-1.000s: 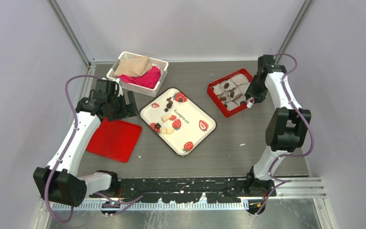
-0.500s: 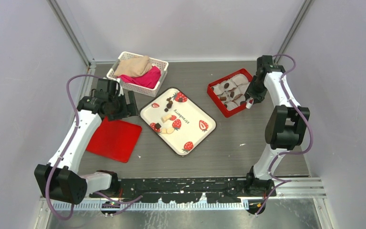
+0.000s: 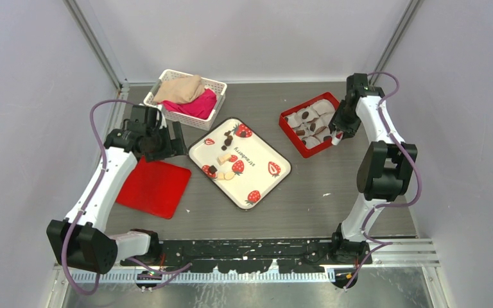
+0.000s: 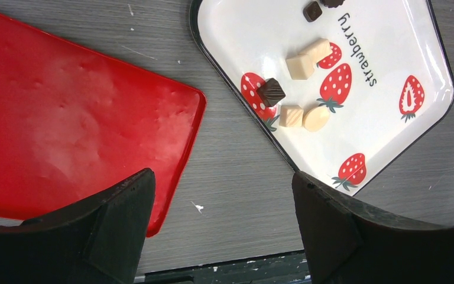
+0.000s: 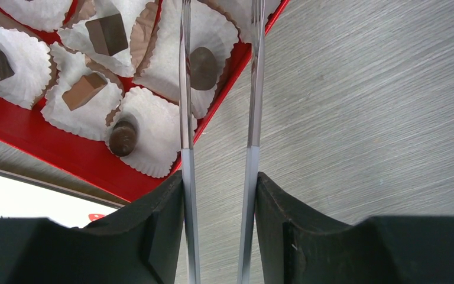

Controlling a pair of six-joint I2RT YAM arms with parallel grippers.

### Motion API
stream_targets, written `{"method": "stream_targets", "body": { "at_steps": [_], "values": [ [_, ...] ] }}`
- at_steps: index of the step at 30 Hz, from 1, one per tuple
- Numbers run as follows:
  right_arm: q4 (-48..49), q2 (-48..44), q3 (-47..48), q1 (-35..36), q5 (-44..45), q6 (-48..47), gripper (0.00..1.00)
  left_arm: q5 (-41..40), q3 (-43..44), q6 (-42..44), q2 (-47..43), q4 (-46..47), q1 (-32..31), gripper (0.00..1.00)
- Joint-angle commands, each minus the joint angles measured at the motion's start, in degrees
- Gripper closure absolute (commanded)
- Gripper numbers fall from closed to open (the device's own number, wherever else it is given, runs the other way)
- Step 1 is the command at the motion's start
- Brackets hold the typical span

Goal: Pack the chocolate

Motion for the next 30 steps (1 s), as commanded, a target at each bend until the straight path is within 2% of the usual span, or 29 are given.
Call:
{"method": "stream_targets", "body": {
  "at_steps": [1,6,10,12,17,22,30],
  "values": [
    [0.87,-2.12,2.67,-0.28,1.08,0.53,0.54,-0.41,2.78,0.68,0.12,1.89,0.20,0.14],
    [1.04,-5.32,3.52,-0.15,-1.38,0.37,0.76,-0.40,3.13,1.11,0.00,1.57,0.15,0.14],
    [-0.15,-8.12,5.05,1.96,-3.83,-0.22,0.87,-0.45,3.40,1.63,-0.01,1.30,0.20,0.13],
    [-0.15,-9.73,5.27,4.93,-6.93,-1.42,0.87,-0.44,3.57,1.81,0.00,1.17,0.20,0.14],
    [-2.72,-11.22,6.48,21.20,-8.96,-6.55,0.87,-0.28,3.78,2.26,0.03,0.93,0.20,0.14],
    [-3.03,-10.52,4.74,37.86,-11.36,-7.70,0.78,-0.30,4.12,2.57,-0.23,0.52,0.20,0.14],
    [-4.40,-8.53,-0.66,52.13,-6.41,-11.78,0.65,-0.58,3.92,2.84,-0.88,-0.02,0.20,0.14]
  ]
}}
